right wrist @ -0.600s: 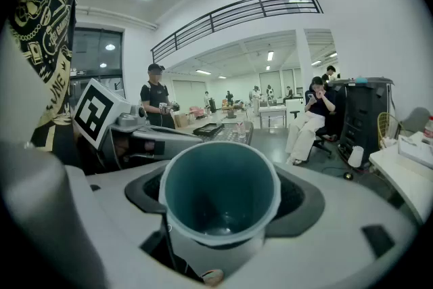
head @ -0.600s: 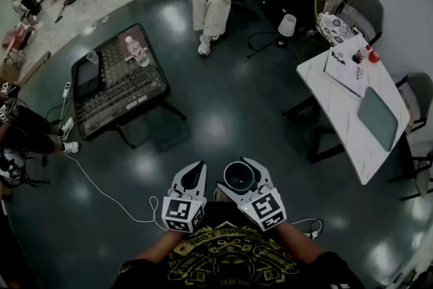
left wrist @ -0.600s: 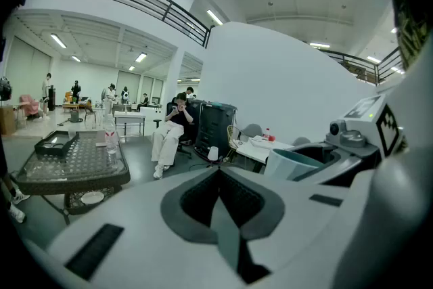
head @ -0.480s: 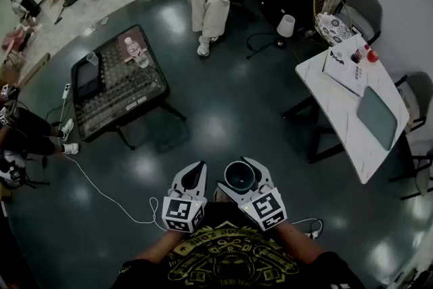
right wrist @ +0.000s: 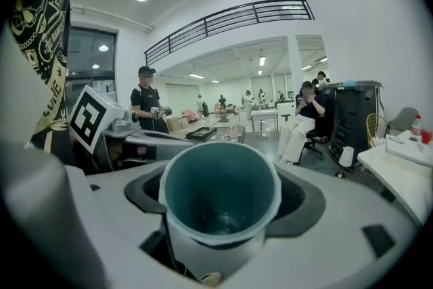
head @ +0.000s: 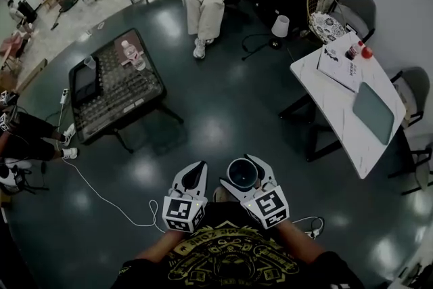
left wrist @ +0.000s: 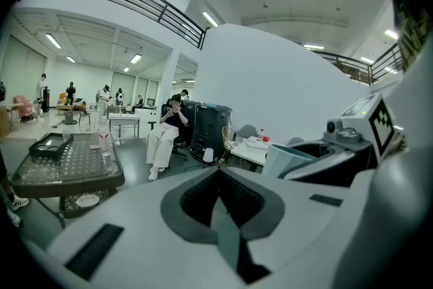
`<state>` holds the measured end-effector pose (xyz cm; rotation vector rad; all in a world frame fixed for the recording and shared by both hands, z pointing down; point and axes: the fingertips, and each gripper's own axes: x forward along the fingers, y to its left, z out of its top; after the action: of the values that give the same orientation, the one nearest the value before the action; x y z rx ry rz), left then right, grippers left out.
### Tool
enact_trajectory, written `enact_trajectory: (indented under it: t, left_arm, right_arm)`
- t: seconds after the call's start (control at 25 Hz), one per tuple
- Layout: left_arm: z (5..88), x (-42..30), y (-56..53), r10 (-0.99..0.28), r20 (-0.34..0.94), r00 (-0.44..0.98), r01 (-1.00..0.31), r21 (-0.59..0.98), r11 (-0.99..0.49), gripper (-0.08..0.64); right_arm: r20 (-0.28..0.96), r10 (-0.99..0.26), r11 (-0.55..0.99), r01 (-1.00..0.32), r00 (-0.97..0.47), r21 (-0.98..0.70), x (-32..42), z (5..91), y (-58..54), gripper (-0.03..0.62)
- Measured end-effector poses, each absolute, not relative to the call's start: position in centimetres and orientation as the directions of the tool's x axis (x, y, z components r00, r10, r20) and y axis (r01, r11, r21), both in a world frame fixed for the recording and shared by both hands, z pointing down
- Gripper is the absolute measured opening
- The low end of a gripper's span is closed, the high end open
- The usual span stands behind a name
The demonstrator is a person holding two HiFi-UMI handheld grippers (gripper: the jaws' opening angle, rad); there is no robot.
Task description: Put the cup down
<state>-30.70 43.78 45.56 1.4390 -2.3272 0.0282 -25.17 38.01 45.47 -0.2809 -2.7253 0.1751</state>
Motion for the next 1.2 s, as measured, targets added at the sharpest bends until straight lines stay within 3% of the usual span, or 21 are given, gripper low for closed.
enact_trajectory:
  t: [1.2]
  left_arm:
    - [44.9, -23.2, 28.7, -0.93, 0.356, -0.092, -0.967, 0.193, 0.169, 0.011]
  right_arm:
    - [0.387, -0.11, 0.962, -0.196, -0.915, -0.189, -15.9, 45.4, 23.4, 0.393]
